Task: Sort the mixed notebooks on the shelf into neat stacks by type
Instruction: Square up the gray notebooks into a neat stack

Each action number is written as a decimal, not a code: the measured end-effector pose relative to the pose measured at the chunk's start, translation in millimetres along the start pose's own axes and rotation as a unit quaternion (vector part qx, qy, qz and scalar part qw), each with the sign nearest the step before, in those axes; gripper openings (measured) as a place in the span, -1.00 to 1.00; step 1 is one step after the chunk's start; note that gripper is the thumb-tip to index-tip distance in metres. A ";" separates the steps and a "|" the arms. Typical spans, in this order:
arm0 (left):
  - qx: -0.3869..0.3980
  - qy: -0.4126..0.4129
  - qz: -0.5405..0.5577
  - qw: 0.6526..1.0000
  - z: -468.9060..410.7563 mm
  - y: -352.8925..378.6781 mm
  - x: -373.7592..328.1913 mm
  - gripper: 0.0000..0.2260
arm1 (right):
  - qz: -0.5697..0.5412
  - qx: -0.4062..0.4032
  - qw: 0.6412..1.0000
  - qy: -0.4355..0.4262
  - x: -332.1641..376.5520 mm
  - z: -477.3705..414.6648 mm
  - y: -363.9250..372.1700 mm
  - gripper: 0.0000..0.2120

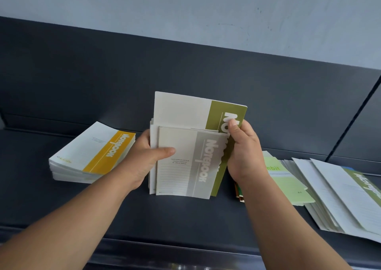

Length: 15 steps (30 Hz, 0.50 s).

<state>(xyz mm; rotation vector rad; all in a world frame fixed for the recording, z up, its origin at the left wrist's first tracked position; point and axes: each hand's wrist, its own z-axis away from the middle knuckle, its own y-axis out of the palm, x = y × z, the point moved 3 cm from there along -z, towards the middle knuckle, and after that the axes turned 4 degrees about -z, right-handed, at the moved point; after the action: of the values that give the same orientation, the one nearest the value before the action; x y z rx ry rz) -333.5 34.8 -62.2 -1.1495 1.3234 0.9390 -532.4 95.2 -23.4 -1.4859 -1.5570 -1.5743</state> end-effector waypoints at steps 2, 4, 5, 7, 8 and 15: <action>-0.001 0.002 0.002 1.000 -0.4 0.1 -2.0 -0.60 | -0.006 -0.003 1.000 0.000 4.9 -0.3 -0.9 -0.83; -0.004 0.006 0.011 1.000 -0.9 0.4 -5.7 -0.60 | 0.001 -0.007 1.000 -0.002 10.4 -0.6 -1.9 -0.84; -0.006 0.008 0.017 1.000 -1.5 0.5 -7.5 -0.60 | 0.005 -0.010 1.000 -0.004 13.7 -0.4 -2.0 -0.83; -0.011 0.015 0.027 0.999 -2.3 0.8 -11.8 -0.60 | 0.014 -0.018 1.000 -0.011 20.3 0.9 -2.4 -0.83; -0.013 0.020 0.030 0.999 -2.8 0.6 -14.5 -0.61 | 0.019 -0.027 0.999 -0.014 23.2 1.6 -2.8 -0.84; -0.033 0.105 -0.112 0.988 -6.6 -8.5 -44.7 -0.46 | 0.099 -0.110 0.988 -0.052 37.0 16.3 -1.5 -0.89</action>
<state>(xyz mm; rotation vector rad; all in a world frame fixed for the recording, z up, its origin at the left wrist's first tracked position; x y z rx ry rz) -329.6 31.5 -16.6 -1.4477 1.3032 0.7178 -539.2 123.0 5.1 -1.8077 -1.2734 -1.6143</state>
